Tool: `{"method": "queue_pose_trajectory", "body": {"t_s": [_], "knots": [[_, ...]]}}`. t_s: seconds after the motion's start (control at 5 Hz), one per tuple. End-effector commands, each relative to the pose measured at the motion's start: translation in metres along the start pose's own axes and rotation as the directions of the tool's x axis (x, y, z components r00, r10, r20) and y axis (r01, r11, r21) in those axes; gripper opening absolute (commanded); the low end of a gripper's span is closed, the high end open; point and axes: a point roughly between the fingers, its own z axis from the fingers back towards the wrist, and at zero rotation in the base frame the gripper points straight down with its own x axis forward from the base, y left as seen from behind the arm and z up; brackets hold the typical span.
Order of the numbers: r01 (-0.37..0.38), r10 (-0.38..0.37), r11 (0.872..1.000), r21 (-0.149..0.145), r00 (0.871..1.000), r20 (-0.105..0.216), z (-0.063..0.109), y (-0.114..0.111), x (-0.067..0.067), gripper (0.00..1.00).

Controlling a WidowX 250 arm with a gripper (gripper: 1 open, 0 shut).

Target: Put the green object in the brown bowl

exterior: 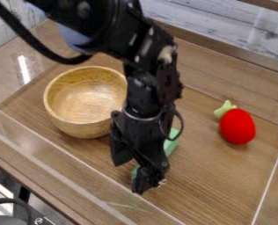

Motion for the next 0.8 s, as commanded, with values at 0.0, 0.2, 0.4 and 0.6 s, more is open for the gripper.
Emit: {"method": "queue_pose_trajectory", "body": {"t_s": [0.0, 0.2, 0.4, 0.6], "knots": [[0.016, -0.016, 1.0, 0.014, 0.999, 0.042, -0.005, 0.003, 0.016, 1.0], [0.004, -0.005, 1.0, 0.02, 0.998, 0.06, -0.007, 0.006, 0.027, 1.0], [-0.024, 0.022, 1.0, 0.019, 0.996, 0.087, -0.005, 0.009, 0.034, 1.0], [0.012, -0.013, 1.0, 0.017, 0.995, 0.102, -0.004, 0.018, 0.032, 1.0]]}}
